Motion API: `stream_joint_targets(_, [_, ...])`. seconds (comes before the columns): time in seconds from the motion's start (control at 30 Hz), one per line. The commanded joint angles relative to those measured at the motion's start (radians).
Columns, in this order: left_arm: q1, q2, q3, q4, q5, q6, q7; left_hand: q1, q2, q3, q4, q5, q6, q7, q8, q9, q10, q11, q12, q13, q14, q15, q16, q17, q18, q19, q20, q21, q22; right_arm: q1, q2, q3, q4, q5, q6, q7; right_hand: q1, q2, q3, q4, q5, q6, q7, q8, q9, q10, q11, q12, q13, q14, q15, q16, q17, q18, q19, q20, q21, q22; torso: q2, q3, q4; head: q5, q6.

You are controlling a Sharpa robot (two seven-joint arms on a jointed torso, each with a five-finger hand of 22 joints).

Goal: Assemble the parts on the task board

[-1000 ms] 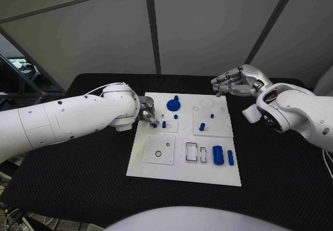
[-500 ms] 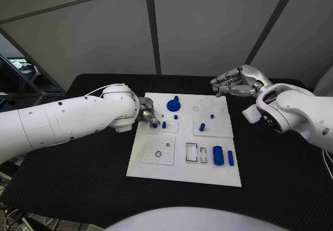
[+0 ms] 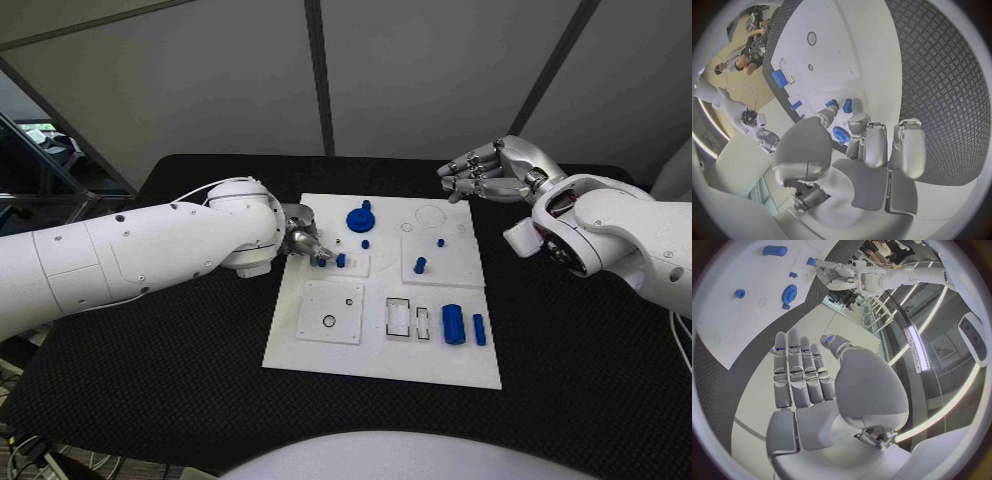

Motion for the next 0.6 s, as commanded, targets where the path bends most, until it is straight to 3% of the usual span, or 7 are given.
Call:
stream_joint_targets(0.03, [0.0,-0.003,0.002,0.004,0.002,-0.021,0.006,0.003,0.013,-0.013,0.003,0.007,0.006,-0.004,0.003,0.002,-0.008,0.002,0.004,0.0,0.062,-0.007,0.003,0.129,-0.017,0.043,-0.007,0.001,0.12,0.002,0.0,0.001,-0.001,0.0,0.009,0.005,-0.009,0.001,0.0,0.005,0.004,-0.002,0.008,-0.004,0.0,-0.001,0.007,-0.003,-0.001,0.002,0.004,-0.005,-0.002,0.003,0.007,-0.001,-0.006,-0.001,0.0,-0.0005,0.0,-0.001,0.0])
stream_joint_targets(0.3, [0.0,-0.013,0.041,0.012,0.002,-0.07,0.031,0.016,0.026,-0.034,0.011,0.008,0.003,-0.004,0.004,0.004,-0.012,0.002,-0.001,-0.005,0.062,-0.008,0.002,0.129,-0.016,0.04,-0.008,-0.005,0.115,0.002,0.0,0.001,-0.002,0.0,0.01,0.005,-0.009,0.001,0.0,0.005,0.004,-0.002,0.008,-0.004,0.0,-0.001,0.007,-0.003,-0.001,0.002,0.004,-0.005,-0.002,0.003,0.007,-0.001,-0.006,-0.001,0.0,-0.0001,-0.0004,-0.001,0.002])
stream_joint_targets(0.47, [0.0,-0.024,0.062,0.021,0.004,-0.128,0.069,0.06,0.048,-0.053,0.01,0.011,-0.035,0.01,-0.015,-0.002,-0.057,0.013,-0.056,-0.067,0.061,0.0,0.0,0.127,-0.007,0.025,-0.003,-0.04,0.08,0.002,0.001,0.0,-0.003,0.0,0.01,0.005,-0.009,0.001,0.0,0.005,0.004,-0.002,0.008,-0.004,0.0,-0.001,0.007,-0.003,-0.001,0.002,0.004,-0.005,-0.002,0.003,0.007,-0.001,-0.006,-0.001,0.0,0.0003,-0.0003,-0.002,0.003])
stream_joint_targets(0.53, [0.0,-0.027,0.067,0.024,0.011,-0.159,0.093,0.085,0.048,-0.059,0.007,0.013,-0.072,0.027,-0.035,-0.013,-0.128,0.027,-0.137,-0.157,0.05,0.011,-0.029,0.104,0.012,-0.015,0.005,-0.122,-0.002,0.002,0.0,0.0,-0.003,0.0,0.01,0.005,-0.009,0.001,0.0,0.005,0.004,-0.002,0.008,-0.004,0.0,-0.001,0.007,-0.003,-0.001,0.002,0.004,-0.005,-0.002,0.003,0.007,-0.001,-0.006,-0.001,0.0,0.0005,-0.0001,-0.003,0.003])
stream_joint_targets(0.57, [0.001,-0.028,0.069,0.025,0.02,-0.186,0.124,0.1,0.047,-0.063,0.007,0.013,-0.101,0.042,-0.047,-0.021,-0.19,0.041,-0.196,-0.221,0.029,0.024,-0.074,0.069,0.028,-0.053,0.014,-0.195,-0.072,0.002,0.0,0.0,-0.003,0.0,0.01,0.005,-0.009,0.001,0.0,0.005,0.004,-0.002,0.008,-0.004,0.0,-0.001,0.007,-0.003,-0.001,0.002,0.004,-0.005,-0.002,0.003,0.007,-0.001,-0.006,-0.001,0.0,0.0004,0.0,-0.003,0.003])
stream_joint_targets(0.6, [0.001,-0.028,0.071,0.025,0.025,-0.203,0.147,0.117,0.045,-0.066,0.007,0.013,-0.134,0.058,-0.06,-0.031,-0.254,0.056,-0.245,-0.265,0.009,0.037,-0.109,0.043,0.053,-0.121,0.025,-0.322,-0.19,0.002,0.0,0.0,-0.003,0.0,0.009,0.005,-0.009,0.001,0.0,0.005,0.004,-0.002,0.008,-0.004,0.0,-0.001,0.007,-0.003,-0.001,0.002,0.004,-0.005,-0.002,0.003,0.007,-0.001,-0.006,-0.001,0.0,0.0006,-0.0004,-0.003,0.004])
